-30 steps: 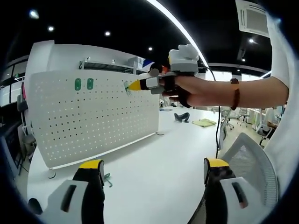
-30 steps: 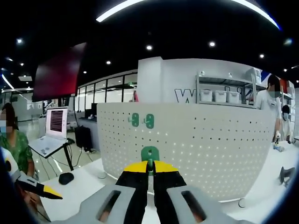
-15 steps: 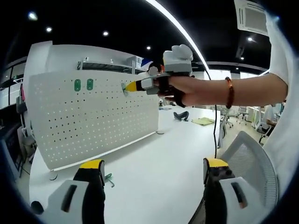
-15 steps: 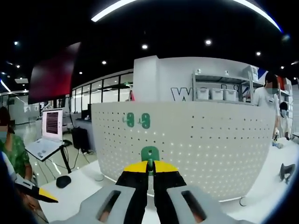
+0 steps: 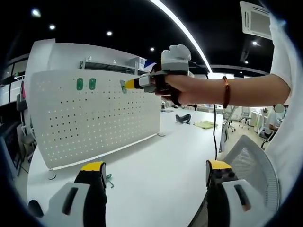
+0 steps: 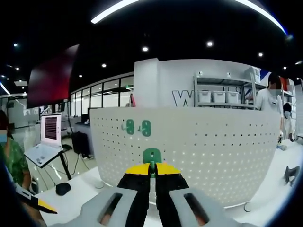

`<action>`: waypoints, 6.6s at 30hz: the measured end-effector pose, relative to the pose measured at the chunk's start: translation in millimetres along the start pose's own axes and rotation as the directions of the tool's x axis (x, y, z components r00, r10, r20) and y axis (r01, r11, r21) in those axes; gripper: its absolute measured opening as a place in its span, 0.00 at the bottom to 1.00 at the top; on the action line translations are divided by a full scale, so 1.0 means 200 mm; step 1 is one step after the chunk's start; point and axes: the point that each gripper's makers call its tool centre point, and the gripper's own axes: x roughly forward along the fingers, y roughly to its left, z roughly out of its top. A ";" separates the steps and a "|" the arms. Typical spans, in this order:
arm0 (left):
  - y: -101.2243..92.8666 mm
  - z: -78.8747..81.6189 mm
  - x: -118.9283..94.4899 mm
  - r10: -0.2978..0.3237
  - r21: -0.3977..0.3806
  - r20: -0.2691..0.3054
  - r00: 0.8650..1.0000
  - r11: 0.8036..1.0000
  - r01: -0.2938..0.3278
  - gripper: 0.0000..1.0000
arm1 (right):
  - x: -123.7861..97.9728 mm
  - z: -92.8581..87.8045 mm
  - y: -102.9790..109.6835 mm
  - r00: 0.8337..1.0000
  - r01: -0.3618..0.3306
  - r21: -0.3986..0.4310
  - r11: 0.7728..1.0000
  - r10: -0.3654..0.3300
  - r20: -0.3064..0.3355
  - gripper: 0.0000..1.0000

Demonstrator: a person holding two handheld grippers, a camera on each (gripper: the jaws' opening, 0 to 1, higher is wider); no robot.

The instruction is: Insert the hook assembly into the mounting plate slot until the hook locks in place.

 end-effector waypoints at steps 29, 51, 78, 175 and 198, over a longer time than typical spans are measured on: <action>0.00 -0.03 -0.01 -0.004 -0.016 -0.013 1.000 1.000 0.004 0.88 | 0.14 0.12 -0.04 0.997 0.058 0.036 0.998 -0.059 0.048 0.01; 0.02 -0.04 -0.02 -0.006 -0.020 -0.023 1.000 1.000 0.005 0.88 | 0.24 0.17 -0.07 0.993 0.090 0.072 0.993 -0.095 0.067 0.01; 0.06 -0.03 -0.04 -0.009 -0.033 -0.009 1.000 0.999 0.008 0.88 | 0.36 0.16 -0.10 0.985 0.154 0.110 0.982 -0.162 0.064 0.01; 0.12 -0.10 -0.09 0.014 -0.064 -0.046 0.999 0.998 -0.017 0.84 | 0.57 0.15 -0.12 0.951 0.309 -0.025 0.951 -0.309 -0.001 0.05; 0.07 -0.08 -0.07 0.002 -0.048 -0.061 0.998 0.999 -0.005 0.85 | 0.53 0.03 -0.02 0.983 0.177 -0.027 0.984 -0.178 -0.044 0.26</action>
